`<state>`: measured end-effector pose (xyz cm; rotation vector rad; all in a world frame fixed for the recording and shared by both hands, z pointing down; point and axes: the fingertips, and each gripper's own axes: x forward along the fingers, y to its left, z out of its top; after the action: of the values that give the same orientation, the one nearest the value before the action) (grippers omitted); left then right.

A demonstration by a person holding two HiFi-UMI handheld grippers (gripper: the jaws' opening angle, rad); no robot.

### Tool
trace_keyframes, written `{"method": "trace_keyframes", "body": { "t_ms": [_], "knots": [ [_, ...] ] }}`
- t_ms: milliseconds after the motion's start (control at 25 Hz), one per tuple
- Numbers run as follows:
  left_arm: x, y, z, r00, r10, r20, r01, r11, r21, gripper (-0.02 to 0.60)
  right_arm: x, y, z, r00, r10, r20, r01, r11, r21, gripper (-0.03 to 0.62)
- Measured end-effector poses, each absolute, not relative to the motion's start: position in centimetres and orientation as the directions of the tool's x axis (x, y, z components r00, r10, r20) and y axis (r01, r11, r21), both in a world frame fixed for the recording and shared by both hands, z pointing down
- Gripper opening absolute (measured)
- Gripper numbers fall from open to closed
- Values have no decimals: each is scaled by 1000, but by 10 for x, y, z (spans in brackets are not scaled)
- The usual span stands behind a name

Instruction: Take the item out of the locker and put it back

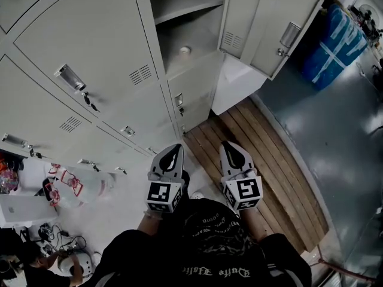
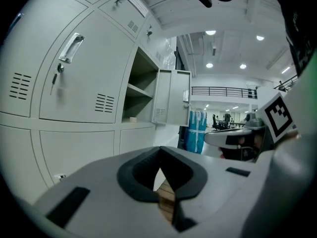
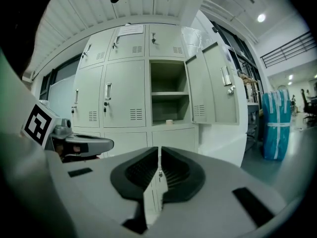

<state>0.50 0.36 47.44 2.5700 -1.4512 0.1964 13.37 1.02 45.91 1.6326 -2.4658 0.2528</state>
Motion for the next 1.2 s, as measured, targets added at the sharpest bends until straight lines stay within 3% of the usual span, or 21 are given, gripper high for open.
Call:
{"method": "trace_keyframes", "body": {
  "t_ms": [600, 960, 1040, 1200],
  "knots": [
    [-1, -108, 485, 551, -804, 223, -833, -548, 82, 8, 113, -113, 454, -346, -909, 232, -937, 348, -34, 8],
    [-7, -154, 497, 619, -747, 242, -780, -620, 83, 8, 94, -177, 442, -324, -922, 213, -945, 324, -35, 112],
    [-7, -162, 497, 635, -735, 239, -766, -638, 75, 8, 93, -191, 440, -317, -926, 203, -948, 316, -39, 160],
    [-8, -169, 501, 660, -710, 245, -743, -664, 79, 8, 86, -210, 439, -313, -928, 205, -949, 312, -34, 186]
  ]
}}
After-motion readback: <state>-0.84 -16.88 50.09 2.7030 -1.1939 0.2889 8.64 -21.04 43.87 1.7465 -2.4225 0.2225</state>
